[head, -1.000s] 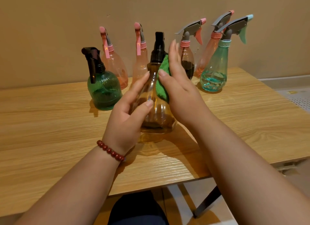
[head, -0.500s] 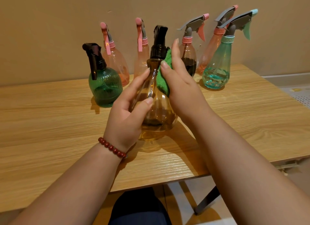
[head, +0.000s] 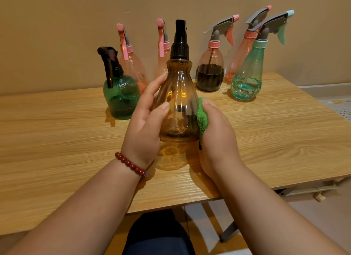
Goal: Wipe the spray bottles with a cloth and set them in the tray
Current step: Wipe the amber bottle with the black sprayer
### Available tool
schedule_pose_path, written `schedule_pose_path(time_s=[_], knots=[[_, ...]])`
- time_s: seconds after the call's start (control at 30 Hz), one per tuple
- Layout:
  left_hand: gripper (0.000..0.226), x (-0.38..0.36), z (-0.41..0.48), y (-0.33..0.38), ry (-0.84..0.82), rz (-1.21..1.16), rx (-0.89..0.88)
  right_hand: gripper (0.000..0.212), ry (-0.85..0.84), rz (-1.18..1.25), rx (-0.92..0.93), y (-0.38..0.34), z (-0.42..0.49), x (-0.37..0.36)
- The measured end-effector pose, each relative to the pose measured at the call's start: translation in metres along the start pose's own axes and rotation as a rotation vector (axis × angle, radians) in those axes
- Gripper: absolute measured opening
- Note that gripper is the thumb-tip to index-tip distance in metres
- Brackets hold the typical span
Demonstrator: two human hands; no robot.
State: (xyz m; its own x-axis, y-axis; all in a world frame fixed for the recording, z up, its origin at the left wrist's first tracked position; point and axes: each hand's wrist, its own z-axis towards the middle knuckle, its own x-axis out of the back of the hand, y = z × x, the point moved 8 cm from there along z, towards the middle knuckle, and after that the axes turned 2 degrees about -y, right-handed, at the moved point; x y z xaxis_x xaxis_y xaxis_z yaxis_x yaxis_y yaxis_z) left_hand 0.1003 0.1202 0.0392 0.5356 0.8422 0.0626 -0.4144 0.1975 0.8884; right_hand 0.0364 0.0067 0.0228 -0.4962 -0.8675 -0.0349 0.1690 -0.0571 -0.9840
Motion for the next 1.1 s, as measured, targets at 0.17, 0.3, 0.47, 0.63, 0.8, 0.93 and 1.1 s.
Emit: schedule_pose_path(time_s=[0.17,0.3,0.47,0.63,0.8,0.93,1.1], knots=[[0.054,0.001,0.000,-0.001,0.009,0.237,-0.014,0.037,0.083,-0.129,0.173,-0.019,0.000,0.008],[0.068,-0.005,-0.004,0.005,0.000,0.169,0.022,0.047,0.093,-0.386,0.363,-0.035,-0.007,0.003],[0.071,-0.004,-0.006,0.013,0.048,0.122,0.024,0.044,0.088,-0.260,0.309,-0.029,-0.012,-0.003],[0.070,0.006,-0.018,0.020,0.140,0.068,0.029,0.035,0.111,-0.043,0.063,-0.011,-0.004,0.005],[0.065,0.013,-0.029,0.031,0.285,0.022,0.020,0.040,0.110,-0.269,0.404,-0.038,-0.039,-0.014],[0.063,0.008,-0.039,0.028,0.323,-0.015,0.056,0.039,0.125,-0.256,0.415,-0.034,-0.039,-0.009],[0.055,0.007,-0.046,0.025,0.372,-0.040,0.093,0.037,0.068,-0.112,0.136,-0.013,-0.028,-0.005]])
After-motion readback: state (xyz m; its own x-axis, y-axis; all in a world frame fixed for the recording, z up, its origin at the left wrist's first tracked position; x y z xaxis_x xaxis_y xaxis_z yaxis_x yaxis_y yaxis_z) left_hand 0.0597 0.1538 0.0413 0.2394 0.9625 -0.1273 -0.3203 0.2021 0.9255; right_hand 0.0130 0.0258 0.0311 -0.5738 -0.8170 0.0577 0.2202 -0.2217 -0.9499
